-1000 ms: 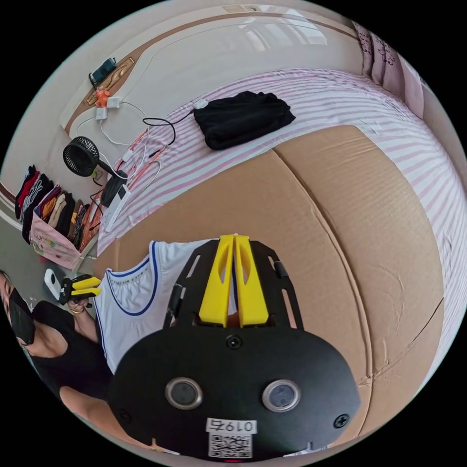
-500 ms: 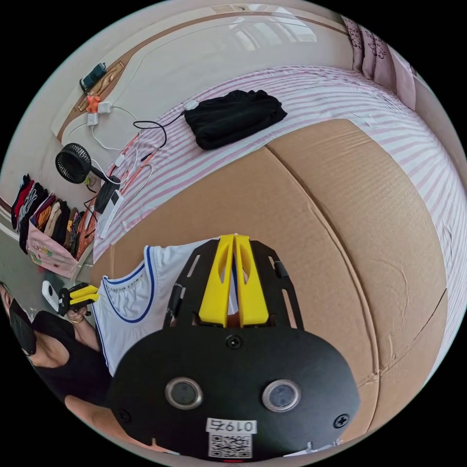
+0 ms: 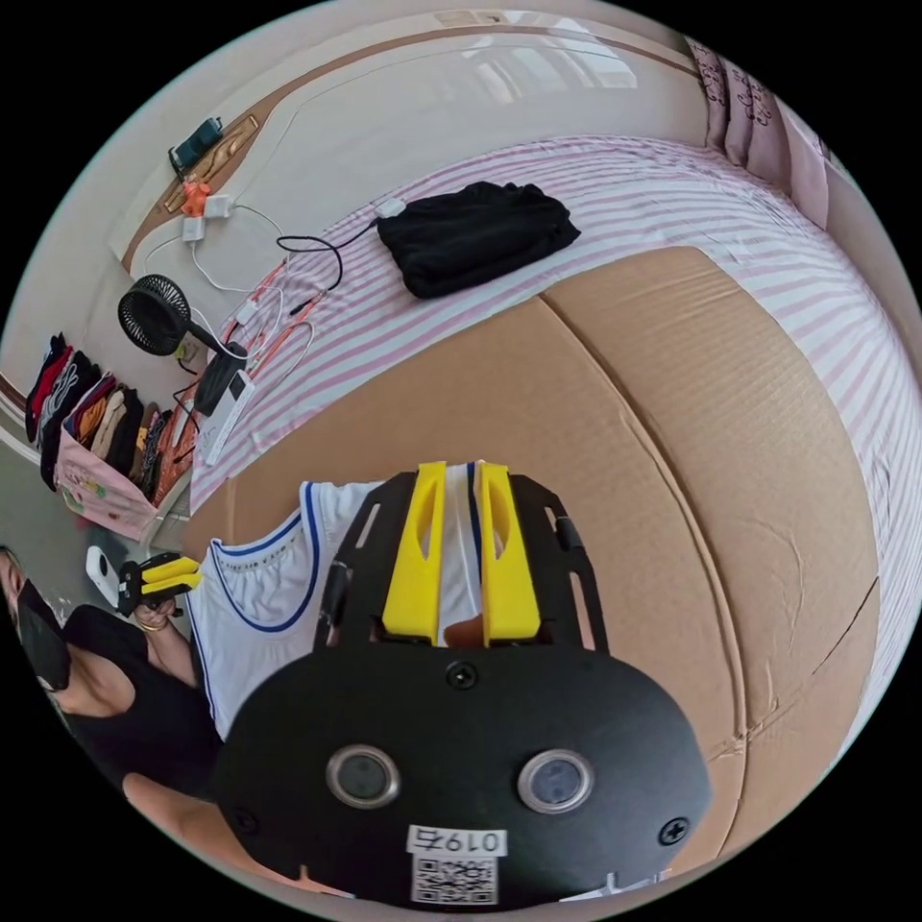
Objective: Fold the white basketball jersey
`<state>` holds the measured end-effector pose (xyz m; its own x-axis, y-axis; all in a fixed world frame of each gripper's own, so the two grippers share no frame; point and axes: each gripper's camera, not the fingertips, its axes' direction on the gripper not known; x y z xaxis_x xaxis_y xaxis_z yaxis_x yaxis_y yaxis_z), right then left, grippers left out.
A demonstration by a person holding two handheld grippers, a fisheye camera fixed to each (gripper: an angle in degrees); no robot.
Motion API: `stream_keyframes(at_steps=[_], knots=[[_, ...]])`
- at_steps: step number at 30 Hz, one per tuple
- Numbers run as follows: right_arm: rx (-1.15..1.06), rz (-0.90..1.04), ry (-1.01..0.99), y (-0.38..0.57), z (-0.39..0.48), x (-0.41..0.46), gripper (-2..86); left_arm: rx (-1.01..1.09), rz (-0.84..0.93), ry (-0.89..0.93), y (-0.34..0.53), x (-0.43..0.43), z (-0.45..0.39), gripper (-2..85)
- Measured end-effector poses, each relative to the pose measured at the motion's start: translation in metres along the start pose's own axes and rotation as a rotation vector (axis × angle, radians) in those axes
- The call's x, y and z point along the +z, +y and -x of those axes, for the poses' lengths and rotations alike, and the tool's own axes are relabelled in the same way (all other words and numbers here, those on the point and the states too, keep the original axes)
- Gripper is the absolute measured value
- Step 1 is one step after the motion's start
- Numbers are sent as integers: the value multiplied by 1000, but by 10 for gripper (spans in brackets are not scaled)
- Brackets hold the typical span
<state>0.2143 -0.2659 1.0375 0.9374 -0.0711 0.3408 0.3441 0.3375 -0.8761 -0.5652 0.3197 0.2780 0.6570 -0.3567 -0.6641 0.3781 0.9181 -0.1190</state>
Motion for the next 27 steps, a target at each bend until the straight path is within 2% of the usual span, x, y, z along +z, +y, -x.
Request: stream_keyframes(at_steps=[4, 9, 13, 18, 21, 23, 27], knots=[[15, 15, -17, 0, -3, 8, 63, -4, -4, 5, -1, -1, 1, 8], [21, 7, 25, 3, 1, 20, -1, -29, -20, 83, -4, 0, 11, 11], [24, -11, 47, 8, 4, 28, -8, -25, -53, 81, -6, -8, 10, 13], [18, 21, 81, 10, 10, 51, -3, -4, 3, 23, -11, -2, 7, 21], [12, 39, 79, 11, 14, 62, 25, 2, 5, 5, -13, -3, 5, 33], [14, 63, 100, 13, 14, 64, 85, -15, -2, -6, -14, -6, 9, 49], [-16, 73, 144, 17, 21, 53, 115, -130, -114, 56, -17, -28, 33, 73]])
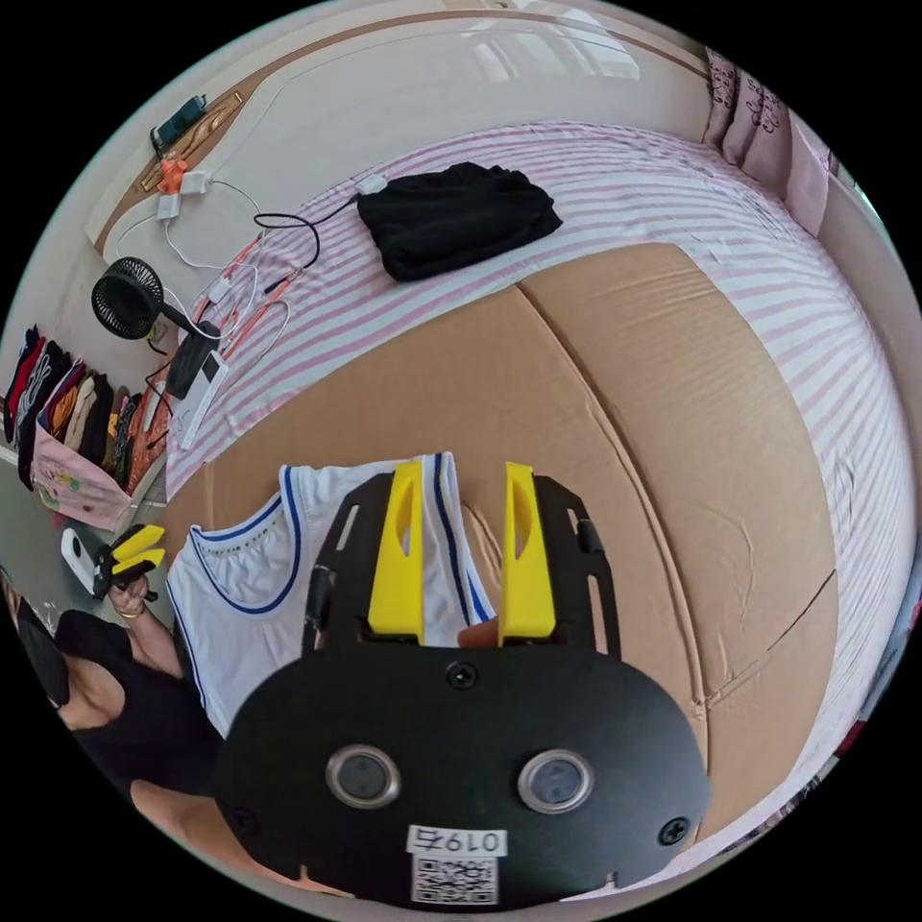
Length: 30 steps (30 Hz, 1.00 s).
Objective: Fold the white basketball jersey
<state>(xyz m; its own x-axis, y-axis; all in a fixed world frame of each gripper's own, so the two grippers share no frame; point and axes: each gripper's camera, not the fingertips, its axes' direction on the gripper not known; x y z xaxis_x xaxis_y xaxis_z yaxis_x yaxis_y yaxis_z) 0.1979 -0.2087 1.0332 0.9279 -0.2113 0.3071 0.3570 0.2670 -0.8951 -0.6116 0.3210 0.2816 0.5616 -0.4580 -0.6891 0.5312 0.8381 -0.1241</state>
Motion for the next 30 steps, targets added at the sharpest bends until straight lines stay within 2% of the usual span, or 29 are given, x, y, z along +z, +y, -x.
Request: stream_keyframes(at_steps=[3, 9, 13, 15, 18, 24, 30], knots=[[-129, -100, -78, 5, 30, -16, 104, -28, -43, 96, -23, -6, 2, 75], [-395, -6, -94, 0, 133, 21, 103, 88, 43, -33, -72, 21, -39, 69], [-520, 83, 30, 12, 187, 59, 109, 95, 125, -38, -83, 49, -46, 71], [-542, 117, 76, 18, 199, 74, 110, 92, 150, -120, -84, 58, -48, 73], [-549, 102, 159, 25, 207, 89, 109, 65, 147, -63, -83, 65, -43, 75], [-542, 128, 183, 31, 213, 124, 103, 82, 177, -25, -87, 80, -47, 72], [-549, 116, 200, 39, 221, 151, 82, 118, 182, -59, -92, 85, -58, 47]])
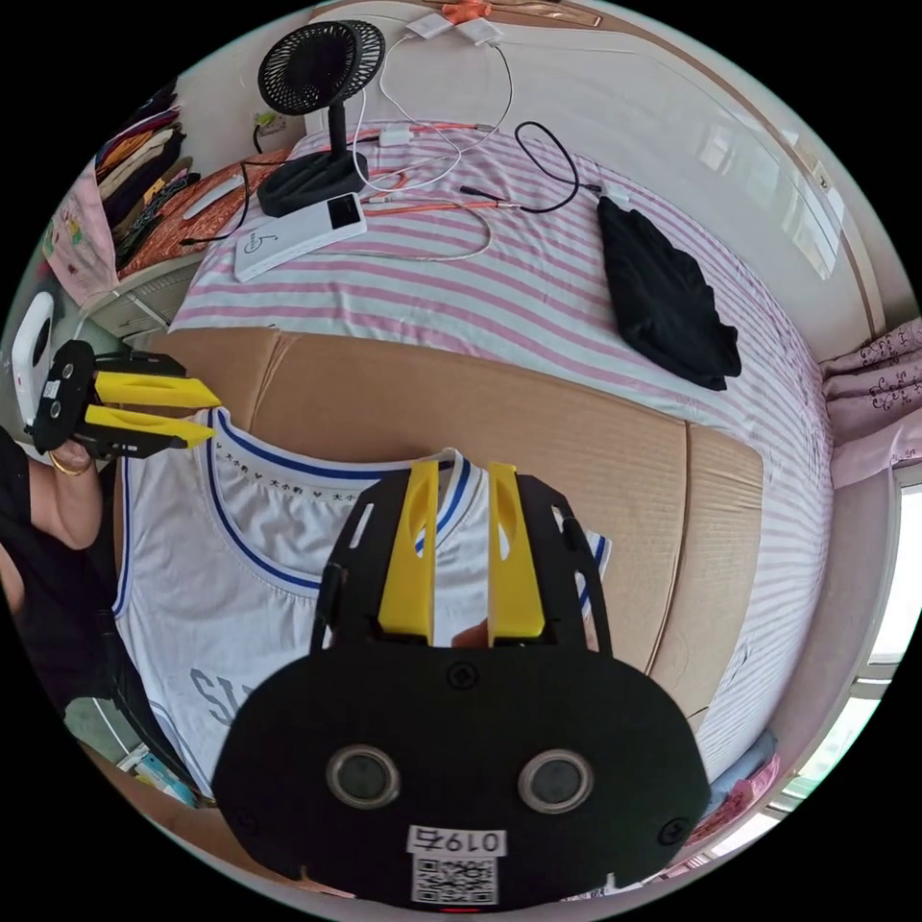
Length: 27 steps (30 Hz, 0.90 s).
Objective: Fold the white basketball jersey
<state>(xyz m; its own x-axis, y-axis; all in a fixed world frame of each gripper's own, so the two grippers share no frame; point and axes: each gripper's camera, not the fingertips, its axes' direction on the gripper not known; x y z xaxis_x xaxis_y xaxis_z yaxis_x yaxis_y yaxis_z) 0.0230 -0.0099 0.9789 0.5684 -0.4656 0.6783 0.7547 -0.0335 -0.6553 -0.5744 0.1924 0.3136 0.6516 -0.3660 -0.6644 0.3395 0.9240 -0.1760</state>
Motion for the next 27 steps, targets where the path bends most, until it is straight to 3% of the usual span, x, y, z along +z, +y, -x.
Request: stream_keyframes(at_steps=[10, 27], knots=[[22, -10, 29, -6, 12, 38, -5, -6, -22, 5, -4, 4, 4, 16], [140, 15, 29, -28, 12, 99, -10, -20, -25, -11, -9, 9, 4, 14]])
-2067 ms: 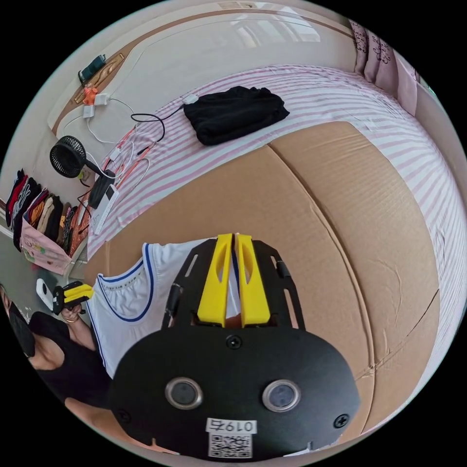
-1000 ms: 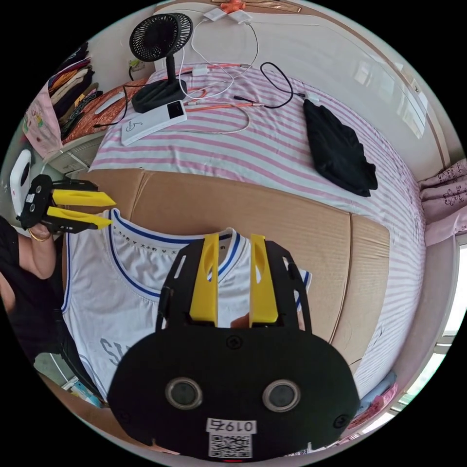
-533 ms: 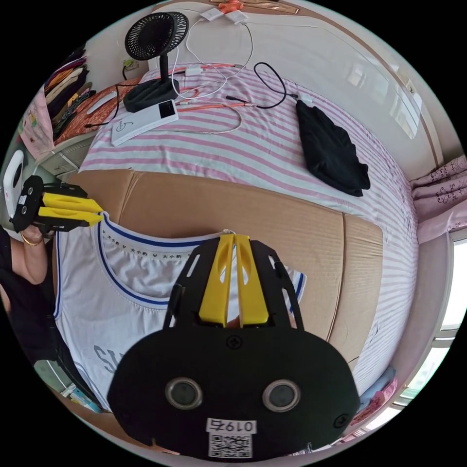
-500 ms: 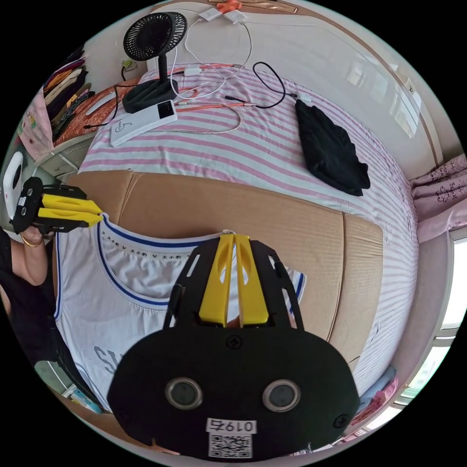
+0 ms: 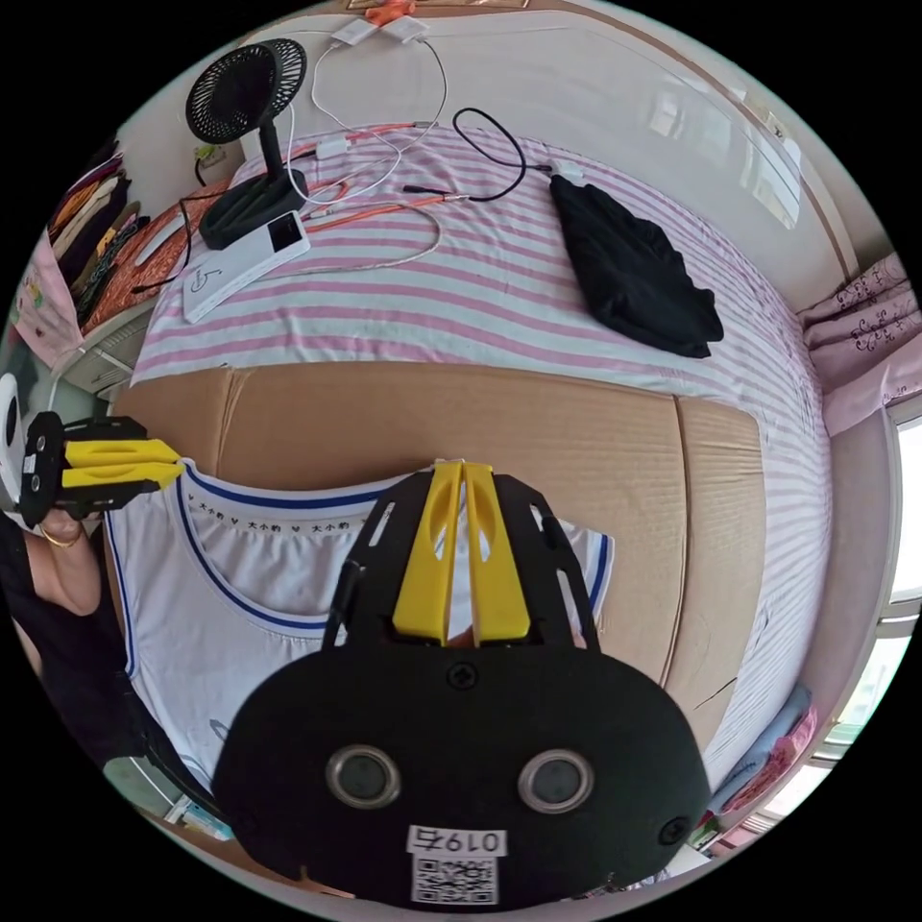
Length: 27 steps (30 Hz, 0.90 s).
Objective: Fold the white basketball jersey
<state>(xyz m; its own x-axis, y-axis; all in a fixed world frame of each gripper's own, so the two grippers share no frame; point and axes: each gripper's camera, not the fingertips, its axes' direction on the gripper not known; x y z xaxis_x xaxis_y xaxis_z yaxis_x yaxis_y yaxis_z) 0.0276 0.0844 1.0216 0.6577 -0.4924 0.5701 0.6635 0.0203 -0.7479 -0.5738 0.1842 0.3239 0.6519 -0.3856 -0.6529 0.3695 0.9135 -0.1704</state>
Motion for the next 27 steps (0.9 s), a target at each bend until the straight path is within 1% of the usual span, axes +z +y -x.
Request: stream_keyframes(at_steps=[15, 18, 21, 23, 27], knots=[[-60, 69, 43, -24, 18, 36, -1, -11, -11, 37, 0, 5, 9, 14], [-67, 73, -11, -27, 14, 35, 24, -13, -16, 47, 1, 6, 11, 12], [-63, 62, -92, -29, 5, 29, 76, -16, -18, 58, 1, 6, 13, 11], [-32, 22, -156, -27, -7, 21, 76, -17, -19, 63, 2, 7, 15, 12], [1, -32, -158, -20, -15, 13, 68, -18, -21, 65, 2, 8, 16, 14]])
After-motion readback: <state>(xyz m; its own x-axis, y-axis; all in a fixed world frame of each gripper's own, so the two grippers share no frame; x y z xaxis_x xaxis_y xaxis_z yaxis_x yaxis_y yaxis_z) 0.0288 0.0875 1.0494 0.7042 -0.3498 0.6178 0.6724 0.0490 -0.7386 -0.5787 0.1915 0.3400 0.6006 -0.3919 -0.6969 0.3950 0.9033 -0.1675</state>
